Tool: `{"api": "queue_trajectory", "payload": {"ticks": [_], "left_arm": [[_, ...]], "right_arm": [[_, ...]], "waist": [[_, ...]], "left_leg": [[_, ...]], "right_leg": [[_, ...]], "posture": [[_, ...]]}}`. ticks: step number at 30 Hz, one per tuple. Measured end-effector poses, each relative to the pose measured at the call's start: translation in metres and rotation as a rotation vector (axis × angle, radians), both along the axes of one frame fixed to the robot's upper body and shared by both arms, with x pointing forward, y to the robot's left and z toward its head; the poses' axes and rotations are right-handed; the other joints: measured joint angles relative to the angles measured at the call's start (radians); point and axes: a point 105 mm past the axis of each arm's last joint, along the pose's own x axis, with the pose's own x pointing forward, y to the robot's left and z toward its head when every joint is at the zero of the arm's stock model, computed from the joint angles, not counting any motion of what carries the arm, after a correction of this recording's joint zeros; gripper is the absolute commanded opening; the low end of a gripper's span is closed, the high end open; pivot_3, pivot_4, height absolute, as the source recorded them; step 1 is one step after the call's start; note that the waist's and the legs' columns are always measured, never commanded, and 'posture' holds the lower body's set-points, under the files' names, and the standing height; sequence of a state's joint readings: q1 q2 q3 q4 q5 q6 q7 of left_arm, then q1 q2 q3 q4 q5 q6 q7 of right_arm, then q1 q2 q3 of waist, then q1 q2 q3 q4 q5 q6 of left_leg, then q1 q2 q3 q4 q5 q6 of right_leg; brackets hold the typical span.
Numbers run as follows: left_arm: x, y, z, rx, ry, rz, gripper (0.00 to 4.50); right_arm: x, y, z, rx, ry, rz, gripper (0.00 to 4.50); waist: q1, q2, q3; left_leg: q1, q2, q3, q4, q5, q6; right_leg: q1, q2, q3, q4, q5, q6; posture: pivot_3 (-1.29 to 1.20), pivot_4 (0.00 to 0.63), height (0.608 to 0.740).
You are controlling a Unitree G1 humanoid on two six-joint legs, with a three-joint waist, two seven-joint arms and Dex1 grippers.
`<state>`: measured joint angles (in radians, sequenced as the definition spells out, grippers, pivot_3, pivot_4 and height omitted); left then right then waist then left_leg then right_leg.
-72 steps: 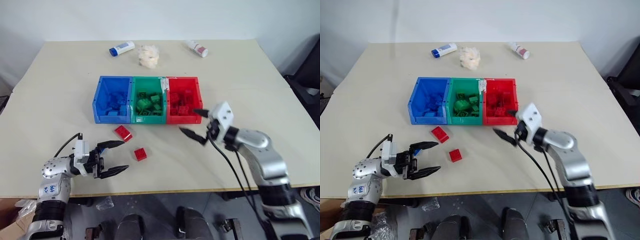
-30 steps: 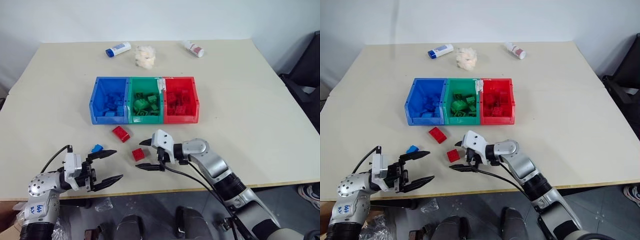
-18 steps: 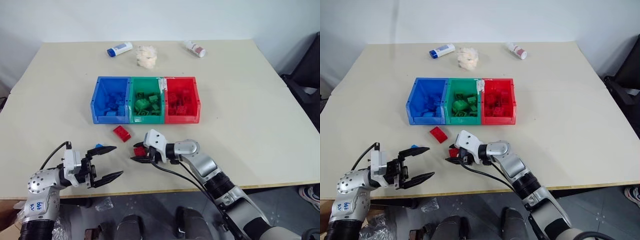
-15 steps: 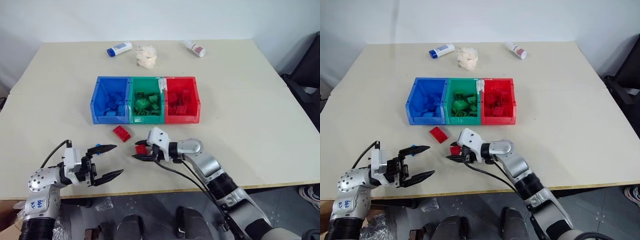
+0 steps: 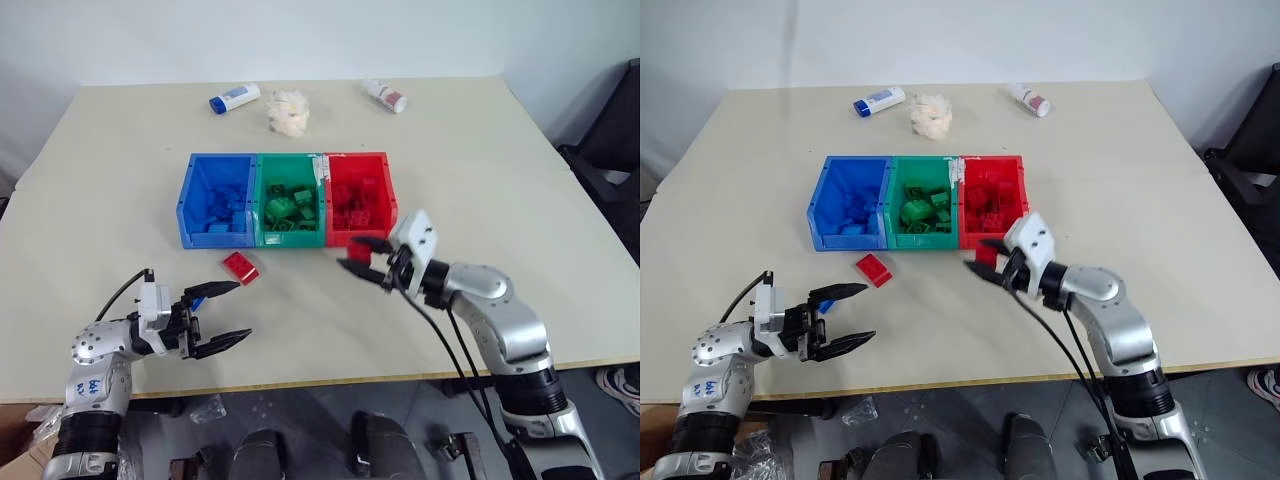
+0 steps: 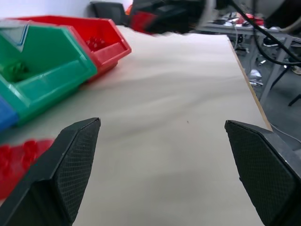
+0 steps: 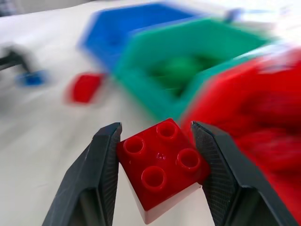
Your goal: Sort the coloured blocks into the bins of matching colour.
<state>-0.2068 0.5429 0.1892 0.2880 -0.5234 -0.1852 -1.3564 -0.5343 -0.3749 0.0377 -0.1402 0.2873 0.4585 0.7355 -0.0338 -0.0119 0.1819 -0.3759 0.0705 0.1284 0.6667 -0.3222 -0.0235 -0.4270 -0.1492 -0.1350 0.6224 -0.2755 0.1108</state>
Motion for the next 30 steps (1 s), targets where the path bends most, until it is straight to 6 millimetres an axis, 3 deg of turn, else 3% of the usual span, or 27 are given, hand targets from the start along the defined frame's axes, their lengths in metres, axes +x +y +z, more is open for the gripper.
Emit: {"api": "queue_trajectory", "payload": {"ticks": [4, 8, 11, 15, 22, 26, 30], "left_arm": [[0.003, -0.003, 0.0, -0.004, -0.001, -0.012, 4.5], [0.005, -0.004, -0.003, -0.001, 0.007, -0.012, 4.5], [0.006, -0.005, -0.002, 0.002, -0.002, -0.014, 4.5], [0.005, -0.005, -0.002, 0.003, -0.005, -0.014, 4.5], [0.004, -0.003, -0.004, 0.004, 0.003, -0.008, 4.5], [0.004, 0.002, -0.003, 0.005, 0.005, 0.028, 4.5], [0.004, 0.01, 0.011, 0.01, -0.042, 0.088, 4.5]], "right_arm": [[0.024, -0.004, 0.015, 0.009, -0.042, -0.069, 1.99], [0.053, -0.006, 0.016, 0.013, -0.035, -0.151, 3.3], [0.058, -0.005, 0.017, 0.017, -0.047, -0.16, 4.31], [0.056, -0.004, 0.018, 0.017, -0.06, -0.146, 4.46], [0.013, -0.025, -0.007, -0.093, -0.008, -0.012, 4.46], [-0.028, -0.045, -0.025, -0.197, 0.06, 0.134, 4.46], [-0.05, -0.067, -0.04, -0.279, 0.123, 0.208, 4.46]], "waist": [[0.001, 0.0, 0.0], [-0.001, 0.0, 0.0], [0.0, 0.0, 0.0], [0.0, 0.0, 0.0], [0.006, 0.0, 0.0], [0.007, 0.0, 0.0], [0.002, 0.0, 0.0]], "left_leg": [[0.0, 0.0, 0.0, 0.0, 0.0, 0.0], [0.0, 0.0, 0.002, 0.0, 0.0, 0.0], [0.0, 0.0, 0.002, -0.001, 0.0, 0.0], [-0.001, 0.0, 0.002, -0.001, 0.0, 0.0], [-0.001, 0.0, 0.002, 0.0, -0.001, 0.001], [-0.001, 0.0, 0.002, 0.0, -0.001, 0.002], [0.0, 0.0, 0.003, 0.001, -0.001, 0.002]], "right_leg": [[0.0, 0.0, 0.0, -0.001, 0.0, 0.0], [-0.001, 0.0, 0.001, -0.001, 0.0, 0.0], [-0.001, 0.0, 0.001, 0.0, 0.0, 0.0], [-0.001, 0.0, 0.001, -0.001, 0.0, 0.001], [-0.001, 0.0, 0.002, -0.002, 0.001, 0.002], [0.0, 0.0, 0.002, -0.003, 0.001, 0.002], [0.0, 0.0, 0.003, -0.002, 0.001, 0.002]], "posture": [[0.0, 0.15, 0.74], [0.0, 0.15, 0.74], [0.0, 0.15, 0.74], [0.0, 0.15, 0.74], [0.0, 0.15, 0.74], [0.0, 0.15, 0.74], [0.0, 0.15, 0.74]]}}
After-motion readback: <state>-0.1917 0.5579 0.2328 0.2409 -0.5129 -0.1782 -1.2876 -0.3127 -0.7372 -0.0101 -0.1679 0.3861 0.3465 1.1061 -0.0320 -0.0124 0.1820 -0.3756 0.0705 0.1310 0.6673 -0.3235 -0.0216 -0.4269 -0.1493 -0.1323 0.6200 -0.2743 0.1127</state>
